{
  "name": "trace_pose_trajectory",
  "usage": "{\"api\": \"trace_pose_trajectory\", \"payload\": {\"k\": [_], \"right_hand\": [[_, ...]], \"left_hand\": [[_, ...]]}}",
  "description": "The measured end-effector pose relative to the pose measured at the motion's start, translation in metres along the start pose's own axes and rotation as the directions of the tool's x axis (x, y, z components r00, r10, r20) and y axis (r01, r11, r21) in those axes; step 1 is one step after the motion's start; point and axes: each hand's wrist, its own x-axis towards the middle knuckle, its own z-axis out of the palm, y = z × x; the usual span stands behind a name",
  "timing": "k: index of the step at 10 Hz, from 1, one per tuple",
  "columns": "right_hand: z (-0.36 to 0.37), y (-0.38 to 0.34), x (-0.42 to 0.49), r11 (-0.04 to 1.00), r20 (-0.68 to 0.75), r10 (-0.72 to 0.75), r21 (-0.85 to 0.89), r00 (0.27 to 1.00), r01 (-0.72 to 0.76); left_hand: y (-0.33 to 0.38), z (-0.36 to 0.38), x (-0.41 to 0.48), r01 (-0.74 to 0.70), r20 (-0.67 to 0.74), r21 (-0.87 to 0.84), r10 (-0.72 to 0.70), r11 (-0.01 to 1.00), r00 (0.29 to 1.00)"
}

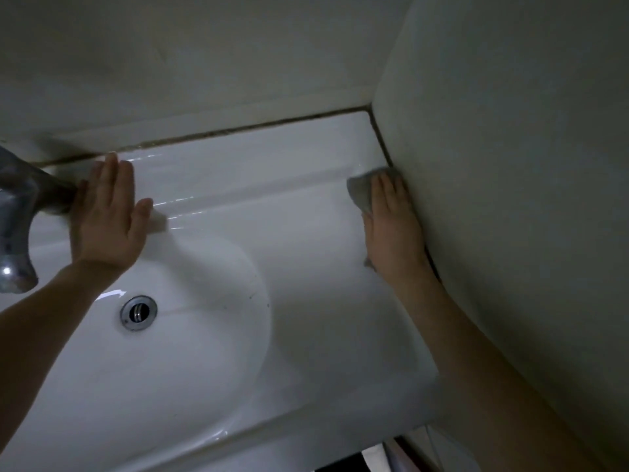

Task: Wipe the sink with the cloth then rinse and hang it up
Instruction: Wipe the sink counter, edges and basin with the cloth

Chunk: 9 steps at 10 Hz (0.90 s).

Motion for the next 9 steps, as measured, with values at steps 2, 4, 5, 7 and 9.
{"api": "trace_pose_trajectory", "payload": {"k": [2, 4, 5, 7, 9], "right_hand": [[0.005, 0.011, 0.023, 0.988, 0.044, -0.001, 0.155, 0.999, -0.005], [-0.031, 0.028, -0.123, 0.976, 0.083, 0.021, 0.213, 0.996, -0.039], [-0.047, 0.037, -0.19, 0.965, 0.159, 0.066, 0.24, 0.985, -0.103], [-0.049, 0.01, -0.255, 0.92, 0.125, 0.164, 0.339, 0.979, -0.197], [-0.043, -0.012, -0.251, 0.916, 0.112, 0.12, 0.372, 0.986, -0.154]], "left_hand": [[0.018, -0.019, 0.003, 0.004, -0.008, 0.019, -0.004, 1.0, 1.0], [0.014, -0.018, 0.002, 0.063, -0.015, 0.041, -0.062, 0.997, 0.998], [-0.013, 0.001, 0.003, -0.067, 0.107, -0.057, 0.072, 0.996, 0.992], [0.01, -0.025, 0.002, 0.138, 0.106, -0.053, -0.131, 0.989, 0.986], [0.048, -0.072, -0.048, -0.047, 0.141, -0.18, 0.073, 0.983, 0.987]]}}
